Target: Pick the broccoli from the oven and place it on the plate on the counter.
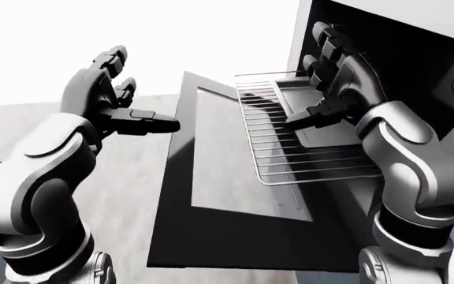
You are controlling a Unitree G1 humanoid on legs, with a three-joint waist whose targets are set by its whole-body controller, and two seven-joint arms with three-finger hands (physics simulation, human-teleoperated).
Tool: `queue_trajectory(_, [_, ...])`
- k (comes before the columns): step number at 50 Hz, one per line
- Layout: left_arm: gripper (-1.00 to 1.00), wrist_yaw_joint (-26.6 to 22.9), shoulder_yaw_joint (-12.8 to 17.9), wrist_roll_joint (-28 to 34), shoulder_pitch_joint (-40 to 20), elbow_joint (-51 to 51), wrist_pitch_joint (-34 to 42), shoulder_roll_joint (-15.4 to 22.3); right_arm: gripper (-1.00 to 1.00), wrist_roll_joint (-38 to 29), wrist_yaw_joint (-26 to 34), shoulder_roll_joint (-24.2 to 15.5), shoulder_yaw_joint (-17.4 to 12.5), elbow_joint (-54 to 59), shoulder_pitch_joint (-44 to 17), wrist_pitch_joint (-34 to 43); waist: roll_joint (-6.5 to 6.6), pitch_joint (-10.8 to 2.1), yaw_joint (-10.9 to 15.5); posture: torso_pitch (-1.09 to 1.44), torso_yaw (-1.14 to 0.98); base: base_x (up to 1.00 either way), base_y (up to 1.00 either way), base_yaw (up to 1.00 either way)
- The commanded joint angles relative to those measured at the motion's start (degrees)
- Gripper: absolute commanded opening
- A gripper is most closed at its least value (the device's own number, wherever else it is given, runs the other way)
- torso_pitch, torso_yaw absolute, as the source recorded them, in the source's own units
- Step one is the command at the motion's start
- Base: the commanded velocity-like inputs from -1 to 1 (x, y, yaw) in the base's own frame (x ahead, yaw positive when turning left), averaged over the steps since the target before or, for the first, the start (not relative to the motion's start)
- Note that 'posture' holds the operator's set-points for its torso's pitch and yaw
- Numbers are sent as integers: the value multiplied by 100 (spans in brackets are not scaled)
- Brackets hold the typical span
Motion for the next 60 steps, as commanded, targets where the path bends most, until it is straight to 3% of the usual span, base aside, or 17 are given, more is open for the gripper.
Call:
queue_trajectory(1, [100,-37,11,6,-236,-95,-195,71,100,19,-70,-148,-157,-48,-276,-179,5,-128,-19,0,0,15,0,0])
queue_trajectory(4, [100,-52,10,19,-331,-78,-136,100,100,65,-96,-224,-172,44,-358,-205,-214,14,25,0,0,18,0,0])
queue_trajectory(6, [100,-74,1,45,-350,-27,-173,114,100,54,-96,-246,-150,121,-343,-283,-557,-92,31,0,0,18,0,0])
queue_trajectory(7, [100,-75,5,48,-356,-39,-162,108,100,39,-92,-249,-130,171,-334,-331,-338,-14,11,0,0,19,0,0])
queue_trajectory(9, [100,-81,6,53,-389,-36,-142,113,100,43,-110,-259,-124,174,-380,-284,-408,-41,38,0,0,18,0,0])
queue_trajectory(15, [100,-137,34,76,-415,8,-156,175,100,10,-94,-296,-113,267,-412,-329,-120,26,50,0,0,19,0,0])
queue_trajectory(17, [100,-144,54,76,-409,-12,-133,189,100,-11,-82,-284,-101,300,-392,-375,63,30,14,0,0,19,0,0])
queue_trajectory(19, [100,-150,67,73,-400,-28,-125,193,100,-13,-89,-285,-104,280,-407,-340,385,-60,-27,0,0,18,0,0])
queue_trajectory(20, [100,-148,80,64,-424,-44,-83,203,100,-18,-79,-290,-112,299,-405,-361,395,-111,-62,0,0,19,0,0])
queue_trajectory(21, [100,-153,78,66,-427,-32,-94,211,100,-15,-64,-297,-132,332,-404,-397,308,-32,6,0,0,18,0,0])
queue_trajectory(22, [100,-161,70,72,-428,-11,-118,216,100,-13,-59,-309,-145,332,-397,-399,328,154,-17,0,0,0,0,0])
queue_trajectory(24, [100,-166,72,71,-444,-15,-106,226,100,-8,-51,-325,-164,353,-393,-427,188,17,-44,0,0,0,0,0])
queue_trajectory(28, [100,-169,82,63,-497,-41,-40,253,100,0,-55,-372,-191,349,-370,-374,-236,93,34,0,0,0,0,0])
queue_trajectory(29, [100,-166,81,64,-494,-51,-40,247,100,13,-66,-374,-215,351,-367,-372,-94,89,47,0,0,0,0,0])
queue_trajectory(32, [100,-166,56,76,-521,-18,-56,244,100,37,-78,-401,-234,373,-375,-384,-127,-30,50,0,0,0,0,0])
queue_trajectory(45, [100,-256,21,177,-485,-41,-153,236,100,-428,166,-585,-80,744,-518,-608,-76,-50,18,0,0,0,0,0])
queue_trajectory(60, [100,-264,-23,217,-720,6,-218,256,100,-2349,936,-815,222,3285,-1087,-2444,-67,-27,-2,0,0,0,0,0])
